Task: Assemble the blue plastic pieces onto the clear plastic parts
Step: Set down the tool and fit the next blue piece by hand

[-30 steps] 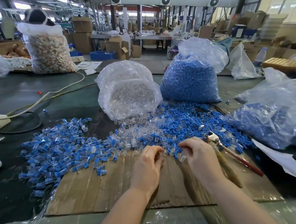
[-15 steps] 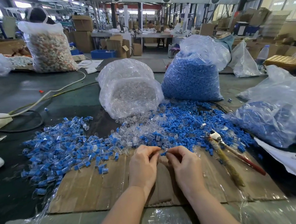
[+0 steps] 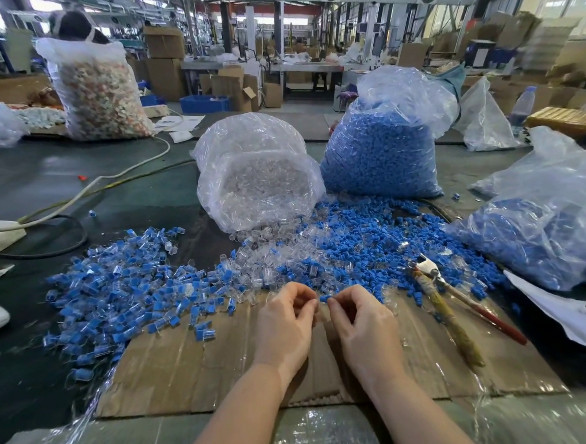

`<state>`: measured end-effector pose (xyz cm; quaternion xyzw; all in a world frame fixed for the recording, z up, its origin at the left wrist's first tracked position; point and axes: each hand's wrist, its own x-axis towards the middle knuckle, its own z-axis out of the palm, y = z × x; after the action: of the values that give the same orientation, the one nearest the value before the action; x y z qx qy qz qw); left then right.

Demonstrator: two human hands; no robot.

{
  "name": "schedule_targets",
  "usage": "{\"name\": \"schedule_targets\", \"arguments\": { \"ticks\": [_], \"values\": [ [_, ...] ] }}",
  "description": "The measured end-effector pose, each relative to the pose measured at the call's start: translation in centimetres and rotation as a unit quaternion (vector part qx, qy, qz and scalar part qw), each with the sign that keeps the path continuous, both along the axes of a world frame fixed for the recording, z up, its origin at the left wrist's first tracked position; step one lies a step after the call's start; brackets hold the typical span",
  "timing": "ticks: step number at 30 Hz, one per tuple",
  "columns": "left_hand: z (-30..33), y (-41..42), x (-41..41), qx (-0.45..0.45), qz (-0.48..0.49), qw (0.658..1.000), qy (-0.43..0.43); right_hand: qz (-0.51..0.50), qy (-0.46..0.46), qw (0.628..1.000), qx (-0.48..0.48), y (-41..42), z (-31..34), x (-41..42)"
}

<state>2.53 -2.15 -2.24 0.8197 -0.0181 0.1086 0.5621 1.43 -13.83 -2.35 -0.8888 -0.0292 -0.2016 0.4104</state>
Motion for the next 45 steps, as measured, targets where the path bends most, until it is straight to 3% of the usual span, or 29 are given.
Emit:
{"name": "schedule_targets", "arguments": {
  "ticks": [9,45],
  "values": [
    [0.12,-0.05,0.00,0.057,-0.017,0.997,-0.041,-0.005,0.011,0.999,-0.050,0.11,0.00,0.13],
    [0.45,0.25,0.01,-0.024,-0.030,0.999,-0.003,0.048,-0.059,0.996,-0.055,0.23,0.36,-0.40]
  ]
}}
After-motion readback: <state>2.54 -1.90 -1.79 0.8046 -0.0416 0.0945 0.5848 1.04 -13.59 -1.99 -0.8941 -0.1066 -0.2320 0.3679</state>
